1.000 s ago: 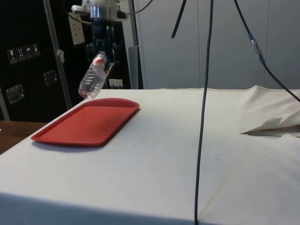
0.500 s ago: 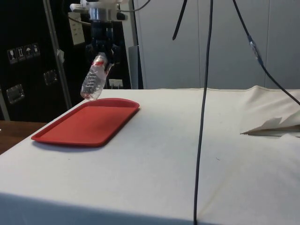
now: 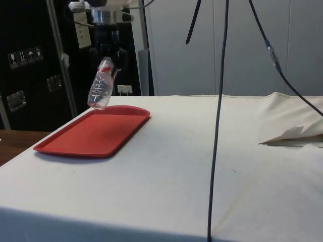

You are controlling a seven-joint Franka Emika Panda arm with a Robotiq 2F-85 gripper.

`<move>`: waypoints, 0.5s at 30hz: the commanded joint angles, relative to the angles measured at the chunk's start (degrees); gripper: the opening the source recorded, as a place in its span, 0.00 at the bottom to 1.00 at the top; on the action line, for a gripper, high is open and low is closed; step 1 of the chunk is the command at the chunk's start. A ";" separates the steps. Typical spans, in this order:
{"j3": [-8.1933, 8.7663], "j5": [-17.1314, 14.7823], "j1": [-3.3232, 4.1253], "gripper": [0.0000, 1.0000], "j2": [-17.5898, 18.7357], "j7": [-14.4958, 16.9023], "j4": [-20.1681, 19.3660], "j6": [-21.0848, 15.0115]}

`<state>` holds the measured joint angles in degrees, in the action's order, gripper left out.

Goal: Place the bottle upright on the tray.

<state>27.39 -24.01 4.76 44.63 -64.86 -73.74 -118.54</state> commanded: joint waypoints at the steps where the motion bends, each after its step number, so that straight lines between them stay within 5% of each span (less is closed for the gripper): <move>1: -0.06 0.46 0.11 0.00 0.00 -0.17 0.06 -0.34; 15: -0.46 7.45 1.83 0.00 1.20 -4.47 0.86 -4.30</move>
<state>26.53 -16.90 6.19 45.38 -68.58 -73.28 -122.38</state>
